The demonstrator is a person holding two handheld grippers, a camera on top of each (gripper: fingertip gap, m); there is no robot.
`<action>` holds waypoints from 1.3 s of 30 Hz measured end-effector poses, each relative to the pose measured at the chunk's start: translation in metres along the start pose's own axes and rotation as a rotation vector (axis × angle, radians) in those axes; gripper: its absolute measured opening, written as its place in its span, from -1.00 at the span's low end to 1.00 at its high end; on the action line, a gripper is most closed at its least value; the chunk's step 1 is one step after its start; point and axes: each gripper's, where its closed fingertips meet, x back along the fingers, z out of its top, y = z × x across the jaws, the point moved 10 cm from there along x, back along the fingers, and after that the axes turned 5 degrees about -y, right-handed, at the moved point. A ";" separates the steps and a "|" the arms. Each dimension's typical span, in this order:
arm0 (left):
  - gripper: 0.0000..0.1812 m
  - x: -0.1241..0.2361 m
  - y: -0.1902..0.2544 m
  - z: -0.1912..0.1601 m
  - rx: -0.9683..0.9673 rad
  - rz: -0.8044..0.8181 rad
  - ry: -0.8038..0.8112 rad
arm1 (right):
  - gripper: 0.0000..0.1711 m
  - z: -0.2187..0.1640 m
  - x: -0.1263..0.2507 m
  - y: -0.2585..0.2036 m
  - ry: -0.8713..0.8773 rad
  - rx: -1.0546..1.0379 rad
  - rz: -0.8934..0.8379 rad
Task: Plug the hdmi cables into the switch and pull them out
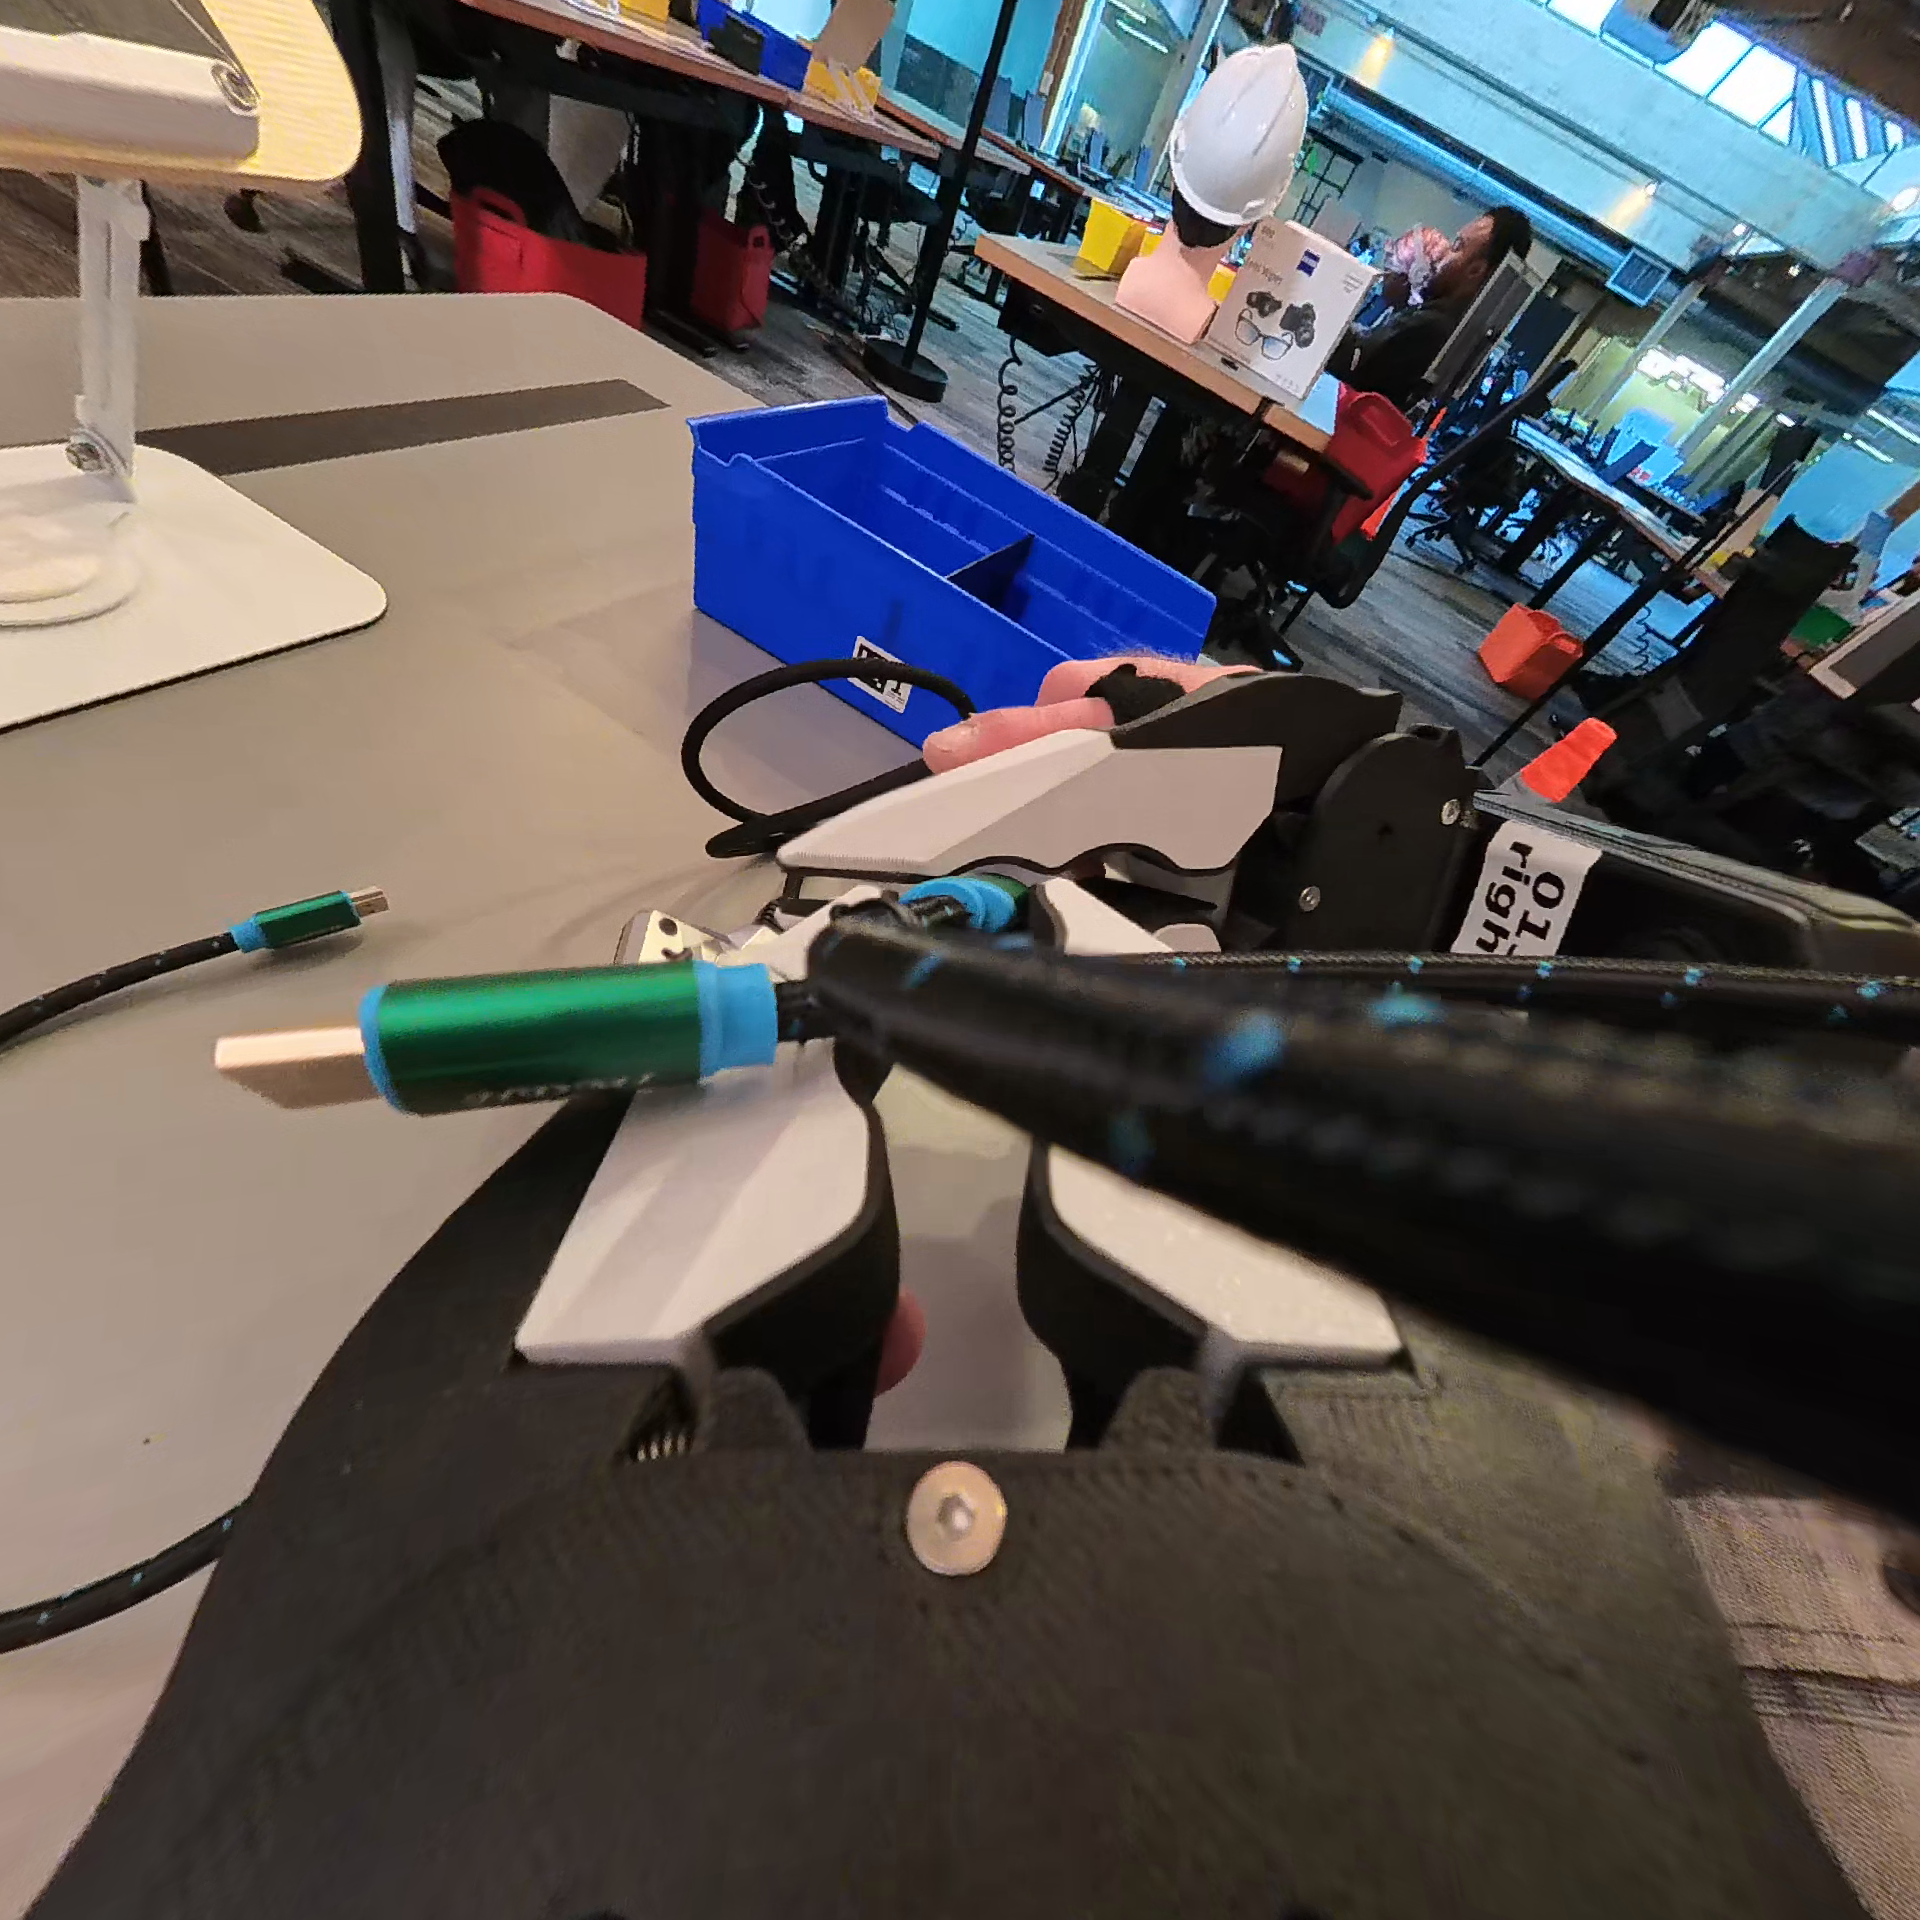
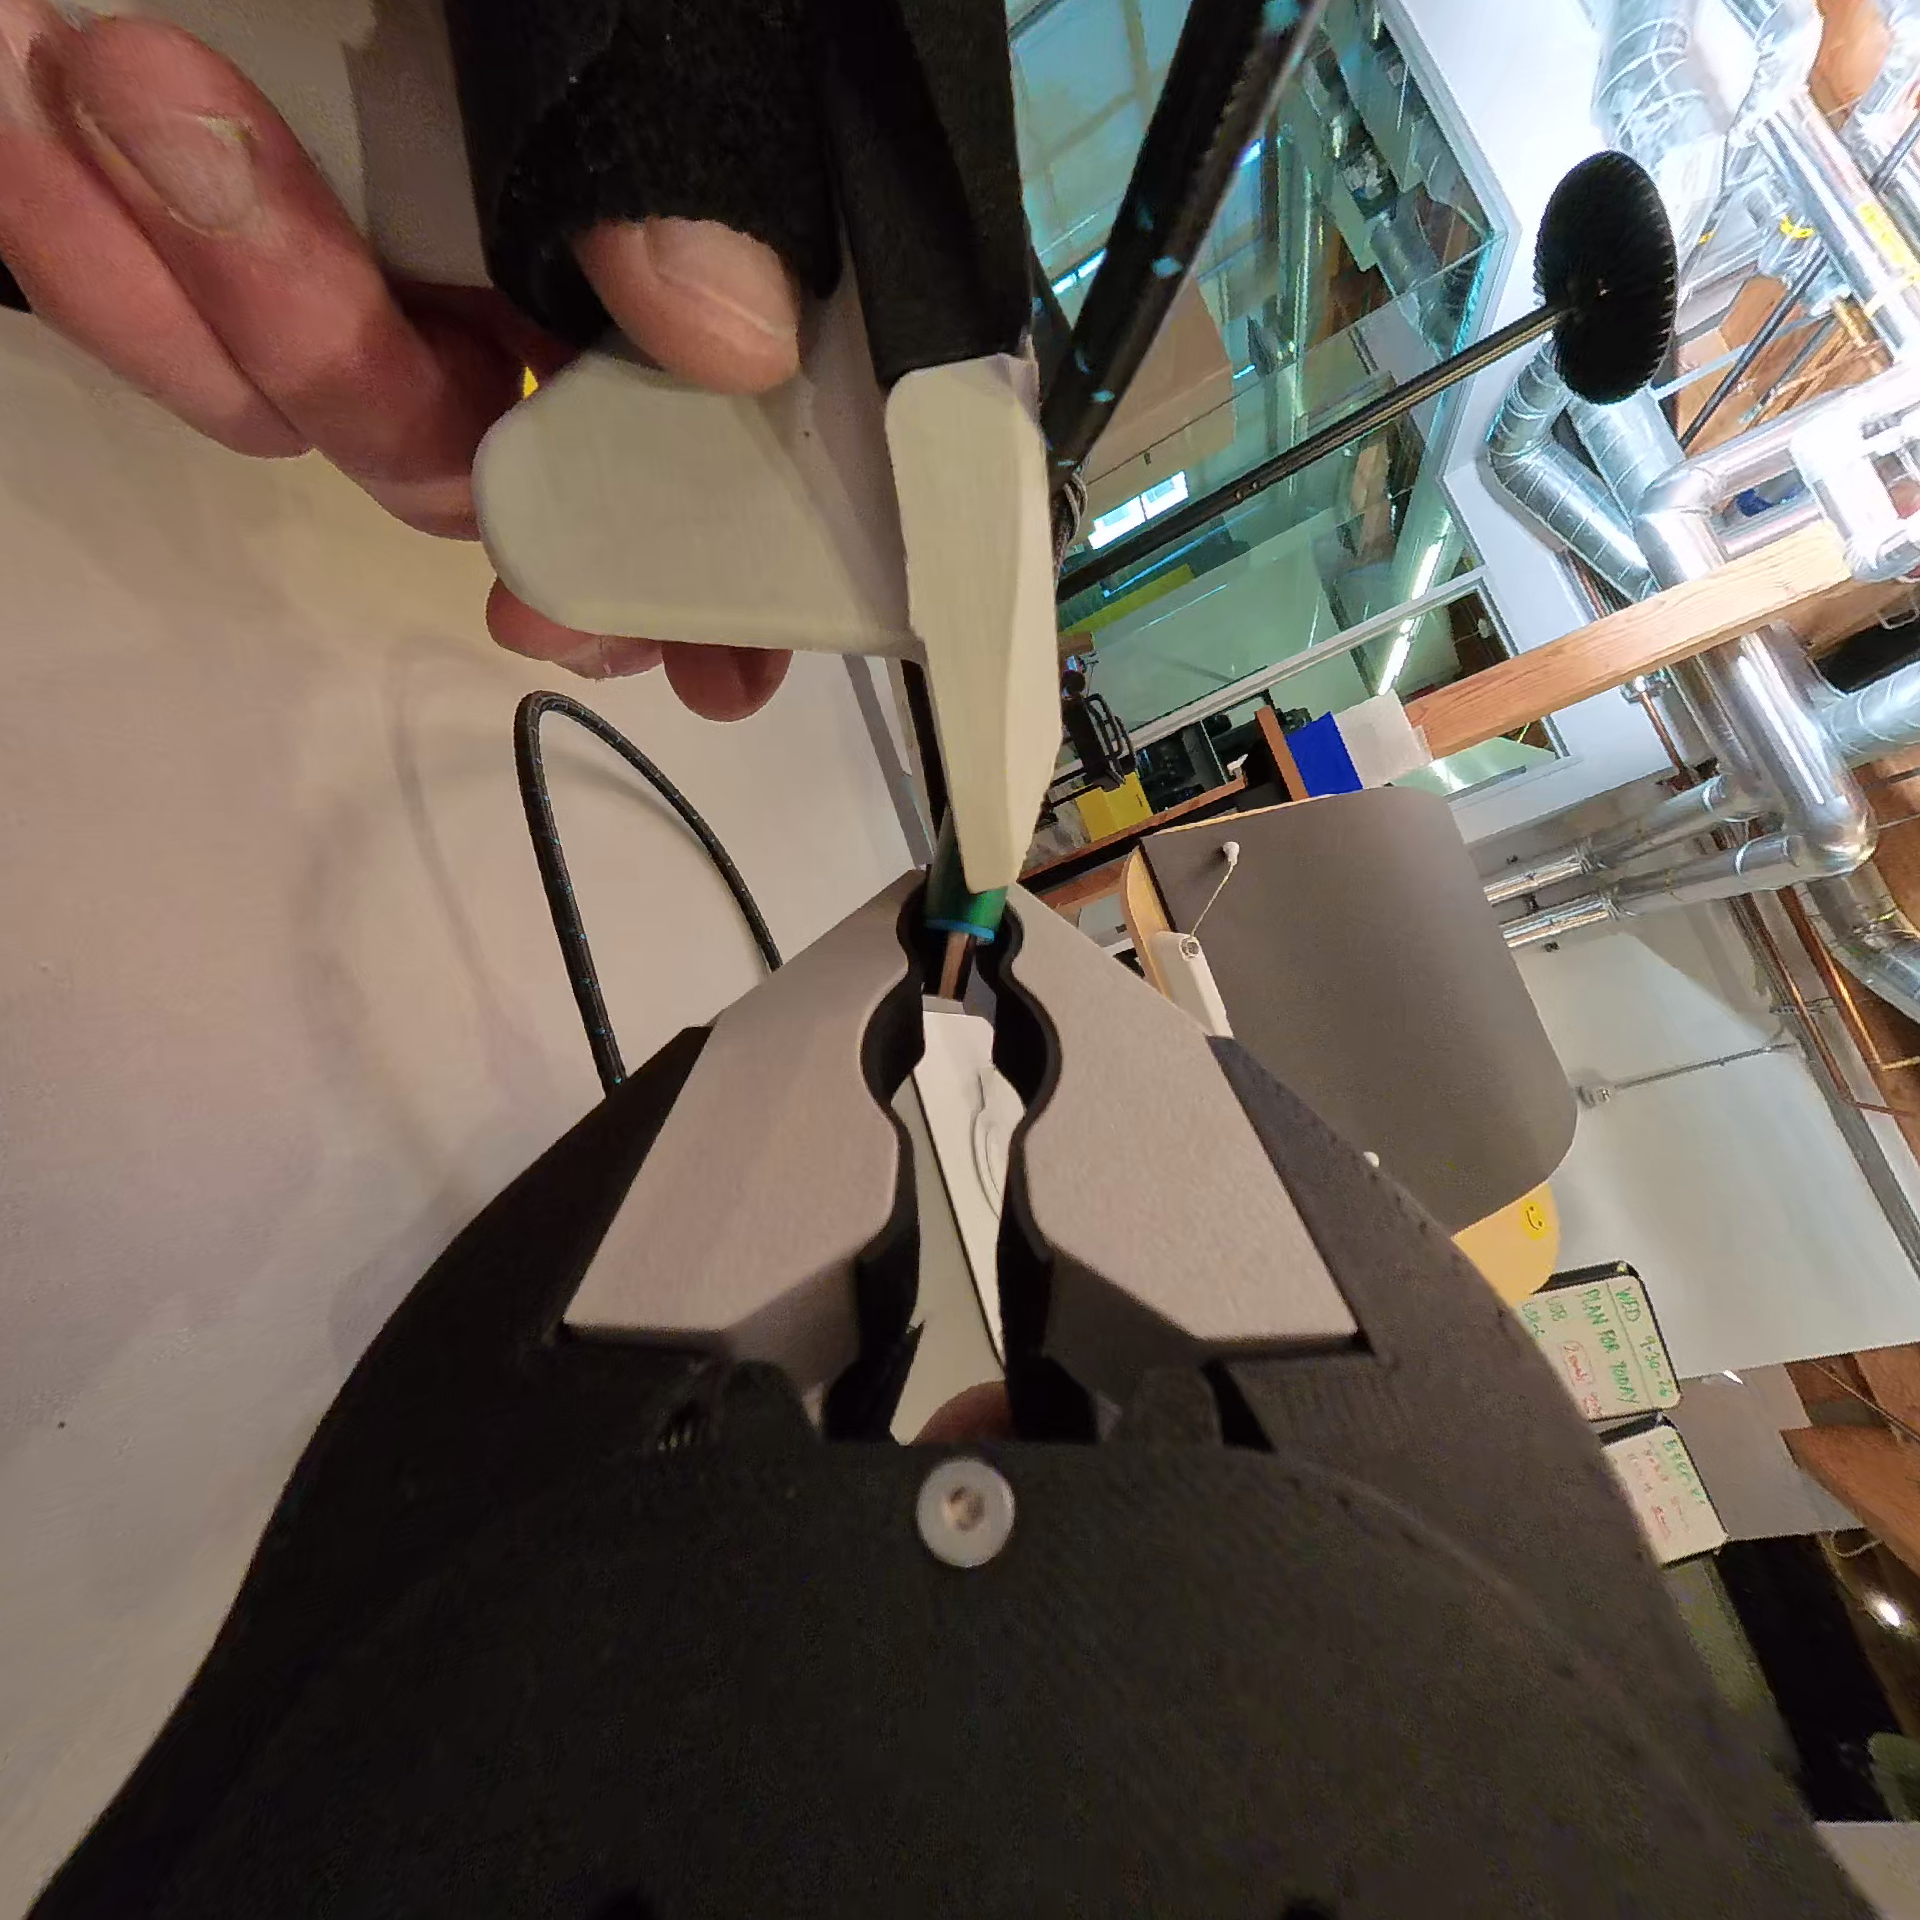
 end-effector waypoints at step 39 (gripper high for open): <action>-0.77 -0.005 -0.004 -0.010 0.058 -0.038 0.066 | -0.89 0.006 0.014 0.009 0.081 0.066 0.082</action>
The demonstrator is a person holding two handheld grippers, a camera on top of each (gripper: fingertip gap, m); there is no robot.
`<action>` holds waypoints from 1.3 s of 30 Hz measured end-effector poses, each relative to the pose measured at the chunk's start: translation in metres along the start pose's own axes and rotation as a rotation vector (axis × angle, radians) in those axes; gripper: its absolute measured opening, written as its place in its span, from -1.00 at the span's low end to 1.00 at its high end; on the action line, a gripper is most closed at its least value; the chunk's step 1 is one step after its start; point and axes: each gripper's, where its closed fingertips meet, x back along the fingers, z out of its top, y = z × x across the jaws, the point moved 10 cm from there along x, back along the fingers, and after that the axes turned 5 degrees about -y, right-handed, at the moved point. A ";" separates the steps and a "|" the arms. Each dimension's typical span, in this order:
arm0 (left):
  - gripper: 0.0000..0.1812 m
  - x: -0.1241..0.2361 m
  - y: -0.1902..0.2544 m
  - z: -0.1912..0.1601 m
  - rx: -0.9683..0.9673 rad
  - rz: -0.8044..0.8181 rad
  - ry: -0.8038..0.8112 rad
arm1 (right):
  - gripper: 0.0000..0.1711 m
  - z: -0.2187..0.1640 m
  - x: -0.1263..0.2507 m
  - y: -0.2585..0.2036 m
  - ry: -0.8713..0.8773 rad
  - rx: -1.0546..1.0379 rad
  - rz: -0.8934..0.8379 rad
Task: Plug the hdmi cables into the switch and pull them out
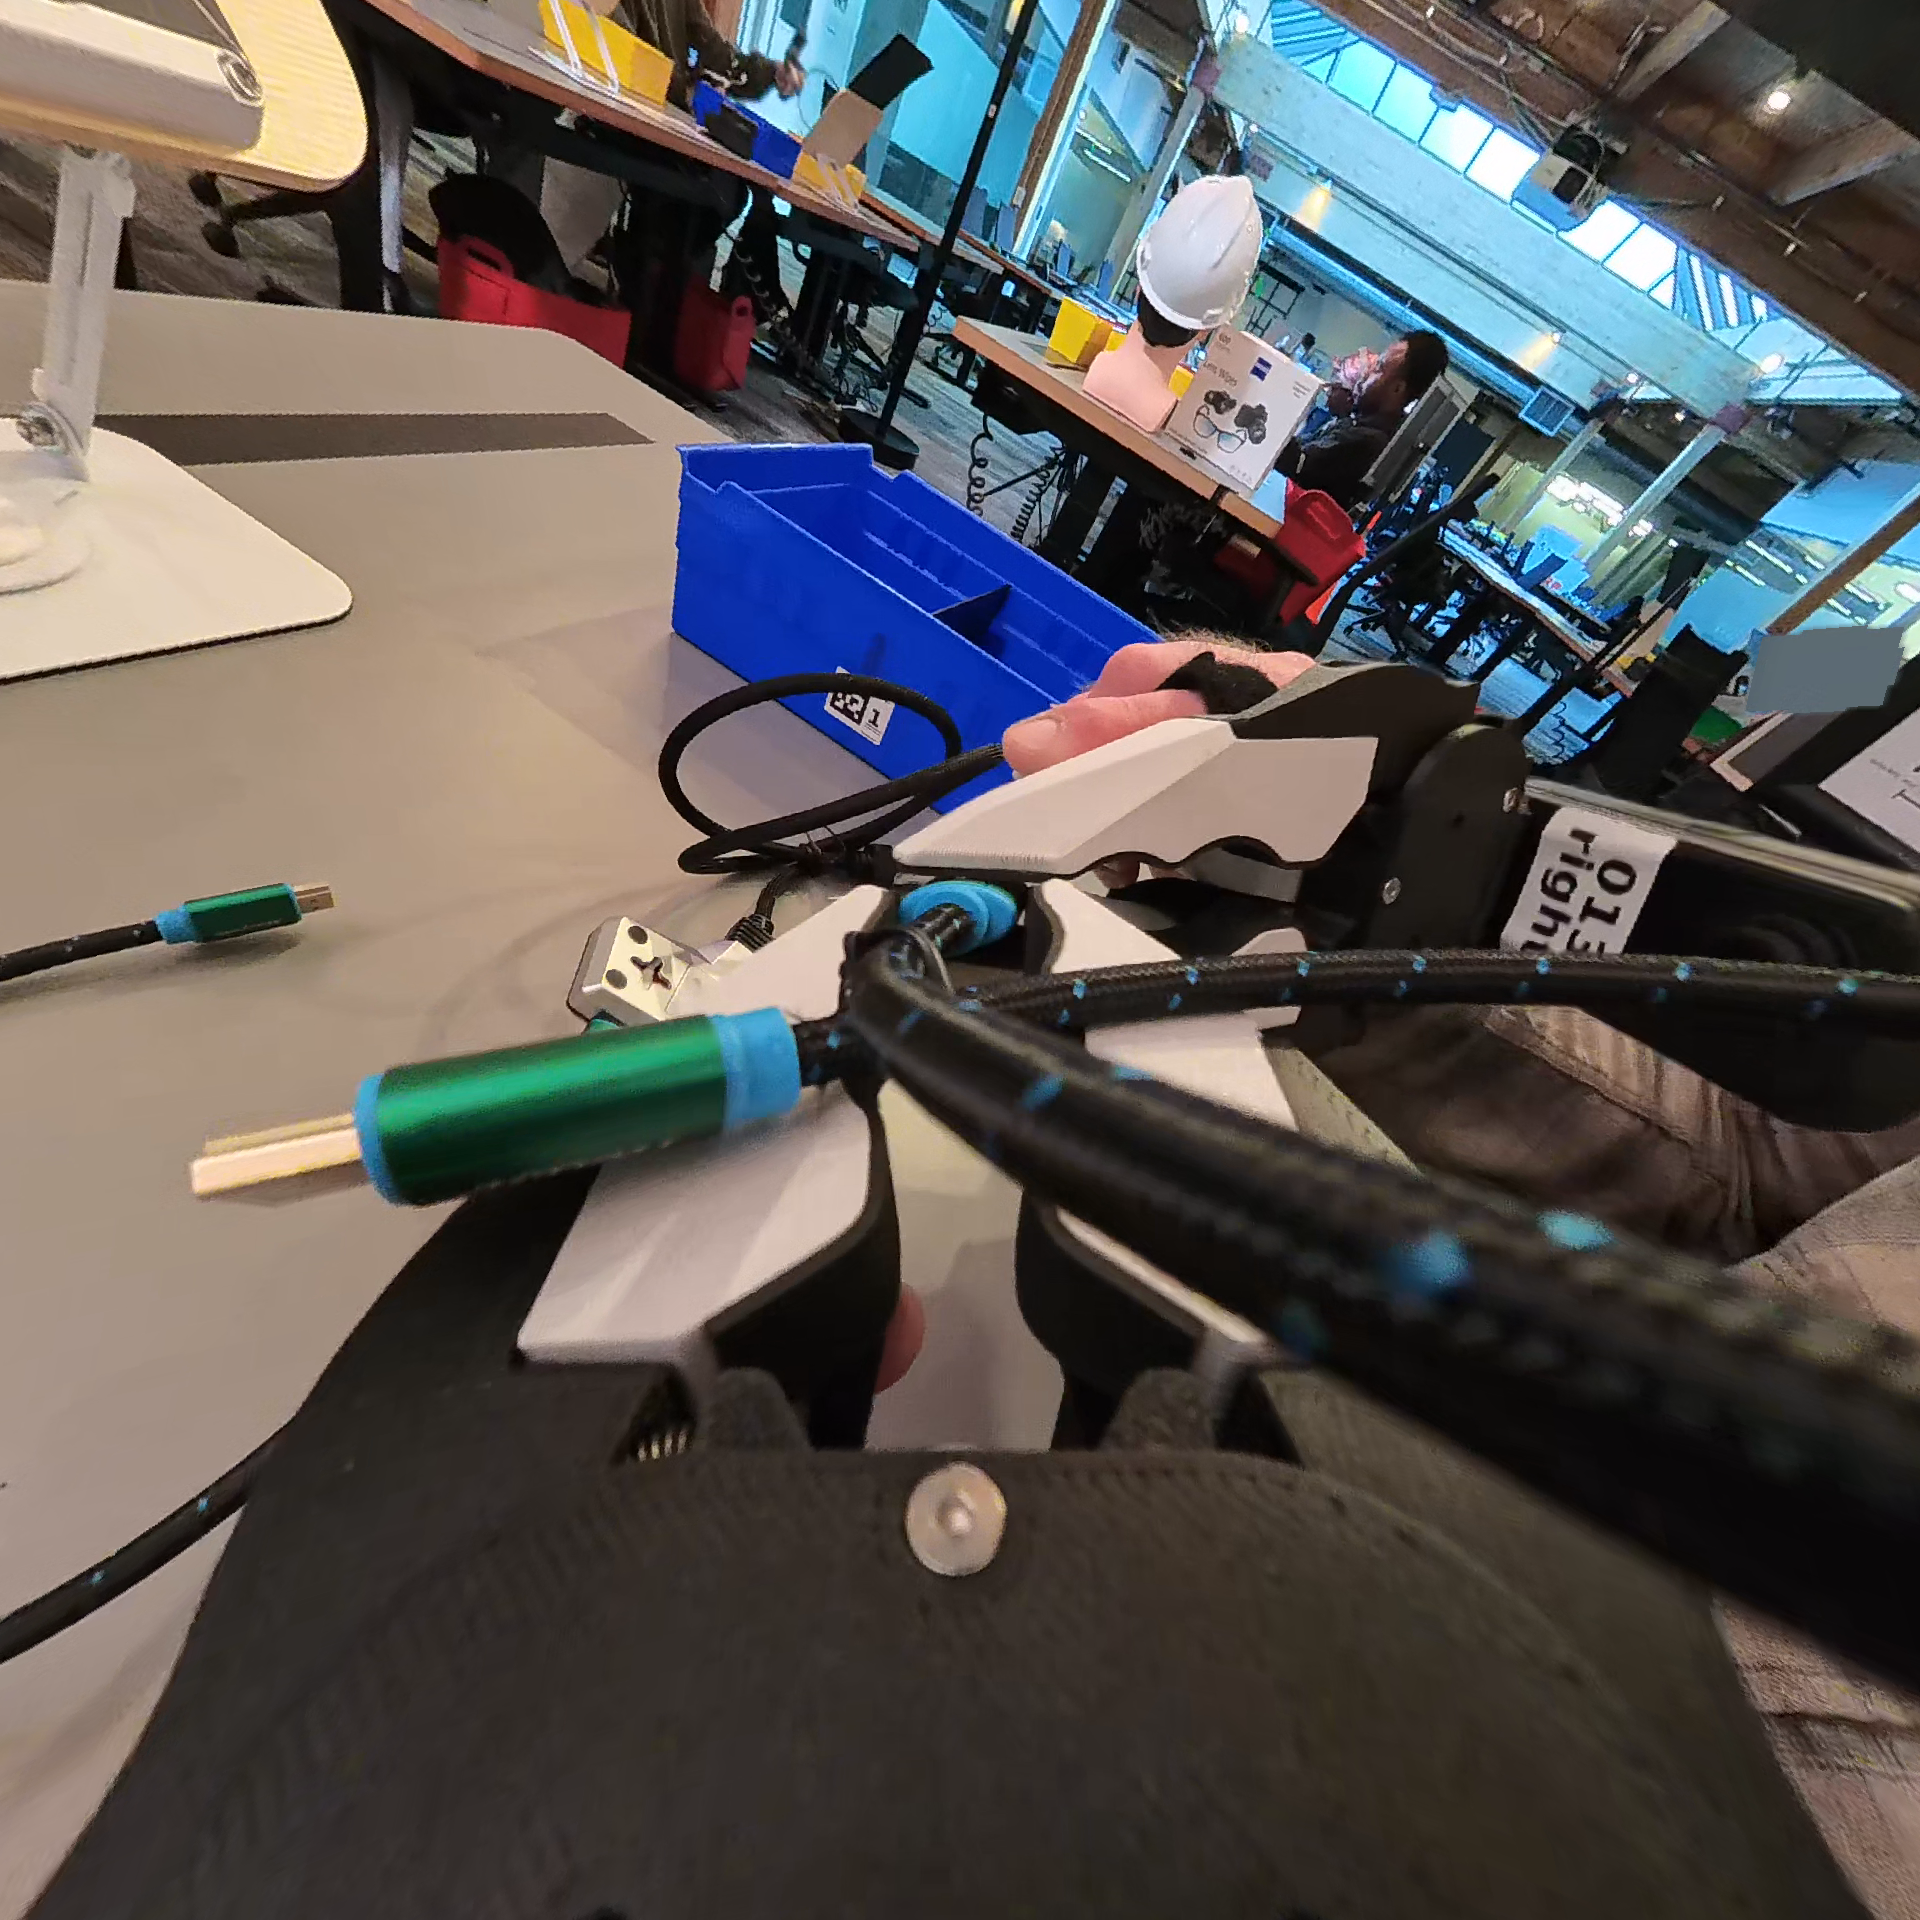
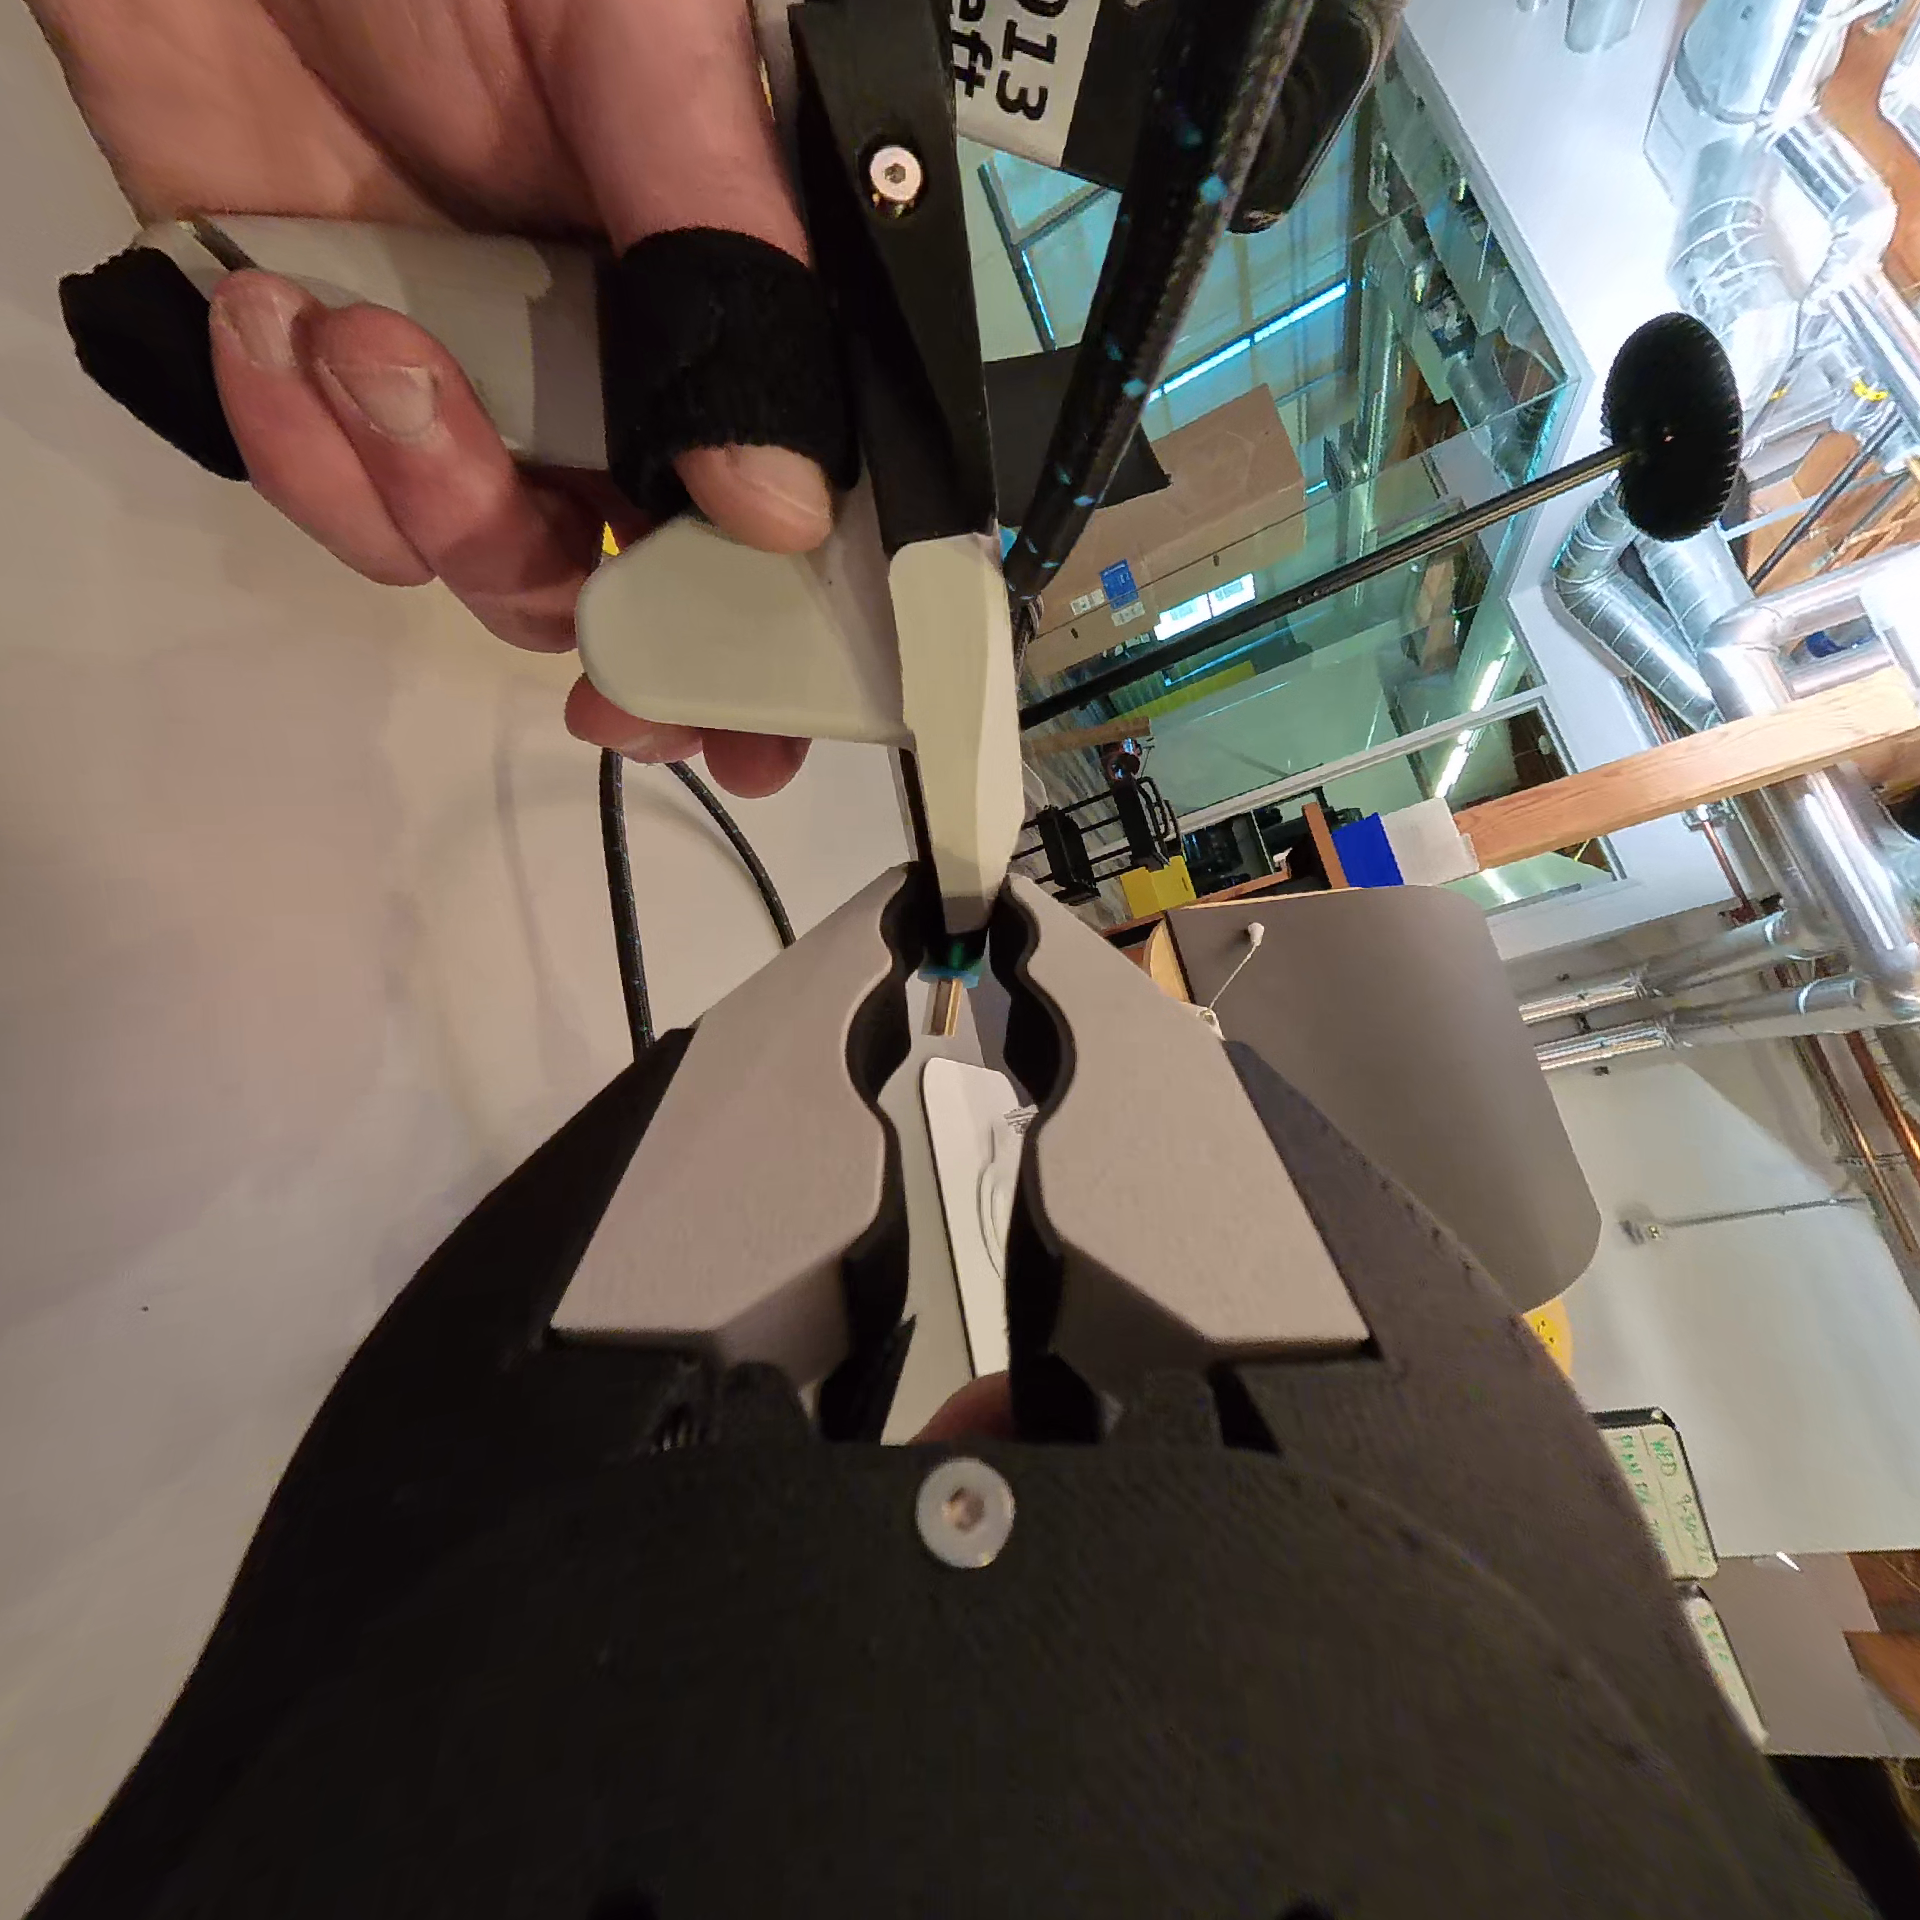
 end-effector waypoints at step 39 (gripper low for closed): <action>-0.78 0.027 -0.032 -0.003 -0.132 0.023 0.047 | 0.06 -0.065 -0.009 -0.027 -0.460 -0.199 0.523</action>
